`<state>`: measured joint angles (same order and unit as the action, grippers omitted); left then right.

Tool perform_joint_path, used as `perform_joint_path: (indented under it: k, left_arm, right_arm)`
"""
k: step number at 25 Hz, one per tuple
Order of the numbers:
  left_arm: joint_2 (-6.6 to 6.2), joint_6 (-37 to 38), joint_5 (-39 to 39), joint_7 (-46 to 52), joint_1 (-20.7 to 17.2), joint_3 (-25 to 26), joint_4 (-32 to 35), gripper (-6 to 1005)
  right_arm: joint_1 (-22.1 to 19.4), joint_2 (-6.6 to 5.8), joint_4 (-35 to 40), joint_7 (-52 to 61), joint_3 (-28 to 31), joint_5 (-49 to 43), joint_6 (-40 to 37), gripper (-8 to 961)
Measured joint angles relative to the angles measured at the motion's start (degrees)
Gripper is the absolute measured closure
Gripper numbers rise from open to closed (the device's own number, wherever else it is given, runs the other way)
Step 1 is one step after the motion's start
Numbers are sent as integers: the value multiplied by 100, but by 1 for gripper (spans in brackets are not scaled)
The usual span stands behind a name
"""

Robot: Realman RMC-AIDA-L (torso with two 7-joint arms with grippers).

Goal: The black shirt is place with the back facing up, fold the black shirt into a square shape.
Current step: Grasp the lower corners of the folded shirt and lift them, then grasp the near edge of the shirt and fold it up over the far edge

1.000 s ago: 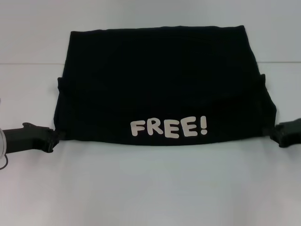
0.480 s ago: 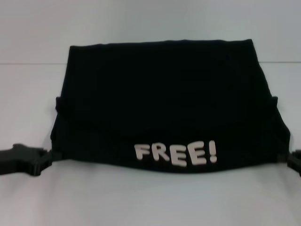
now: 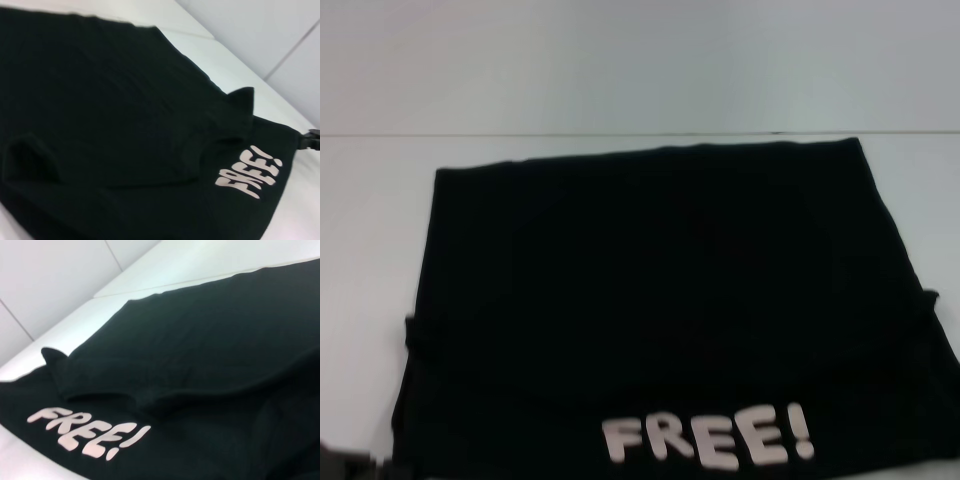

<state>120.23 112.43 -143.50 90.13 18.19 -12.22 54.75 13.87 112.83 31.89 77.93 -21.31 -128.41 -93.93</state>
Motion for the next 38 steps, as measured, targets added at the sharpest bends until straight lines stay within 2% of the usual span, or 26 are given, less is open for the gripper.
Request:
perform_joint_path:
  k: [4,8,11,13,15,18,21,24,28,30,33,38]
  left_arm:
    - [33,472,-312,-227,-245,295,55,993]
    - [61,530,-574,-240,-341,339,52,993]
    - [62,533,-661,-241,-292,325,20,993]
    - [17,526,-632,-226,-164,356,-10,993]
    - [-46,505,-600,-202,35,443,-58,993]
    - [-213,359,-535,-142,510,720,-231,993]
    - [-400,-109,-421,69,1047,813,-541,993]
    - [-542,-843,-380,290,1544,768,-908,992]
    - [-690,-2242,-393,551,2092,654,-1509,992]
    - [-702,-2872,-394,737,2259,477,-1695,992]
    - [-632,-3808,-381,1058,2441,88,-1837,992]
    - [-520,-4648,-371,1300,2526,-269,-1916,992]
  right_arm:
    - [-371,-19,1,-179,163,-16,-430,918]
    - [-595,-25,-8,-192,198,-122,-728,917]
    - [-607,-27,-4,-169,282,-159,-820,917]
    - [-512,-51,1,-176,400,-154,-842,918]
    - [-320,-88,2,-180,557,-137,-838,918]
    - [72,-184,-25,-172,788,-138,-729,918]
    - [518,-287,-69,-110,883,-139,-486,918]
    - [969,-322,-89,1,921,-134,-56,917]
    - [1632,-332,-245,218,842,-144,856,917]
    - [1916,-333,-398,344,716,-160,1384,917]
    - [2308,-285,-673,474,480,-165,2225,918]
    - [2763,-137,-1104,530,292,-166,3339,918]
